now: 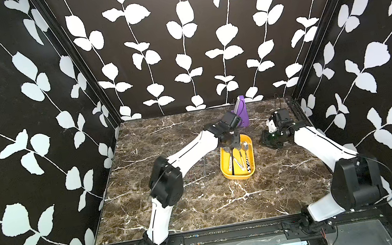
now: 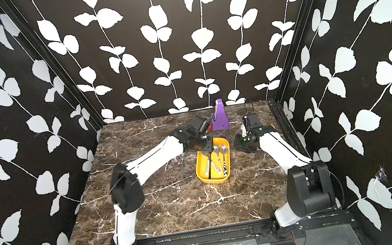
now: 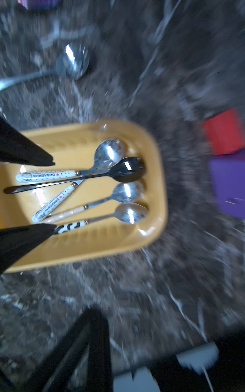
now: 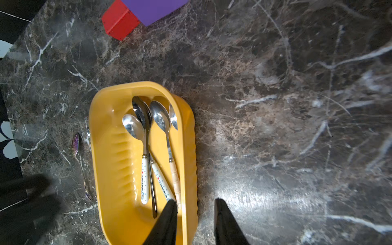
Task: Put the spoon into the storage box
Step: Place the spoon in the storage box, then pick up the spoon from the center of the board.
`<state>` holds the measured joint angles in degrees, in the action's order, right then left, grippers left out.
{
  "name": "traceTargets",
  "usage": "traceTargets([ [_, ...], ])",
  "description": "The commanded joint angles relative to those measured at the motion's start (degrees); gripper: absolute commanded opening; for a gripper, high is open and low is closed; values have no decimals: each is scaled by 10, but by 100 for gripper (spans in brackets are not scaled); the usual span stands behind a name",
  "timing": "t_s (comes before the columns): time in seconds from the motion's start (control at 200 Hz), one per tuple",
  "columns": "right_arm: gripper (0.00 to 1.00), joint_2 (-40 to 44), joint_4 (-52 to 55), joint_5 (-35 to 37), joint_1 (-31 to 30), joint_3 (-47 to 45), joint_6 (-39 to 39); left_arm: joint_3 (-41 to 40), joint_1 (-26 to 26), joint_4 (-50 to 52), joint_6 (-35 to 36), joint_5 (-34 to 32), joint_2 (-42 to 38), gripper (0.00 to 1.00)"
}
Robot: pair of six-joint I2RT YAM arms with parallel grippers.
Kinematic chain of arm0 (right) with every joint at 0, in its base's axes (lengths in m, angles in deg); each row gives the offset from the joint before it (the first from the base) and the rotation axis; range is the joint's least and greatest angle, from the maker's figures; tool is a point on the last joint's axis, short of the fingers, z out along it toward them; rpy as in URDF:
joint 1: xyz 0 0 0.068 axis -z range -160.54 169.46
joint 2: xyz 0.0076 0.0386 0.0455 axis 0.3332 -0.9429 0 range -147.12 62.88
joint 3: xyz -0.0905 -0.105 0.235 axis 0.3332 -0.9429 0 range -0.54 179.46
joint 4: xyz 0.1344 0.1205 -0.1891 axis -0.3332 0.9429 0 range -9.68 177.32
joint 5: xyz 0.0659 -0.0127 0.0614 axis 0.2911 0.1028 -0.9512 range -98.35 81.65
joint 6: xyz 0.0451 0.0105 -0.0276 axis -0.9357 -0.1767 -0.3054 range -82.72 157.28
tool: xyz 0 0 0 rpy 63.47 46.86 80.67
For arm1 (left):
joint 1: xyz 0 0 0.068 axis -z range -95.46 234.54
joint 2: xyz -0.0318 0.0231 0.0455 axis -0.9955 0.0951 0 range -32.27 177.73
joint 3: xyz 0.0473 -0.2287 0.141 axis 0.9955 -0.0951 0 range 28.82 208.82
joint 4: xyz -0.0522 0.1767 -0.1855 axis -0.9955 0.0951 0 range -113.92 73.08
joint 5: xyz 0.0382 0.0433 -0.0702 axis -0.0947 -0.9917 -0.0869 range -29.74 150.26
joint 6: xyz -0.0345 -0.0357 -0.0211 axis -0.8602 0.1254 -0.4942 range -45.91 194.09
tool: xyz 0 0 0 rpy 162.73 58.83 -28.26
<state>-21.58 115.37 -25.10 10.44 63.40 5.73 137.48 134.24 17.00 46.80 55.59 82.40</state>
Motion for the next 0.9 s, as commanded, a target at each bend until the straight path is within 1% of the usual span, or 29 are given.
traceTargets([
  [0.0, 33, 24, 31, 23, -12, 20, -7, -24, -14, -4, 39, -34, -60, 52],
  [0.095, 33, 33, 43, 40, -36, 31, -15, -58, -43, -9, 39, -21, -98, 53],
  [0.195, 33, 31, 49, 54, -63, 45, -27, -114, -76, -21, 39, -19, -144, 54],
  [0.255, 33, 24, 53, 68, -87, 58, -33, -150, -92, -24, 39, -21, -170, 56],
  [0.275, 33, 21, 53, 72, -95, 62, -36, -158, -111, -24, 40, -22, -180, 56],
  [0.38, 33, 0, 60, 91, -138, 92, -49, -210, -146, -21, 43, -28, -224, 58],
  [0.45, 33, -18, 61, 102, -168, 108, -57, -241, -160, -19, 48, -37, -254, 60],
  [0.51, 33, -36, 63, 110, -192, 138, -65, -269, -172, -18, 49, -48, -280, 65],
  [0.545, 33, -48, 66, 115, -204, 151, -68, -280, -181, -18, 49, -49, -292, 66],
  [0.625, 33, -68, 71, 126, -234, 181, -74, -306, -201, -11, 44, -45, -315, 67],
  [0.645, 33, -86, 72, 129, -241, 188, -75, -311, -204, -9, 44, -46, -321, 67],
  [0.73, 34, -116, 71, 141, -272, 216, -81, -329, -214, 5, 45, -58, -342, 67],
  [0.89, 34, -190, 78, 139, -317, 275, -85, -366, -237, 18, 32, -68, -376, 70],
])
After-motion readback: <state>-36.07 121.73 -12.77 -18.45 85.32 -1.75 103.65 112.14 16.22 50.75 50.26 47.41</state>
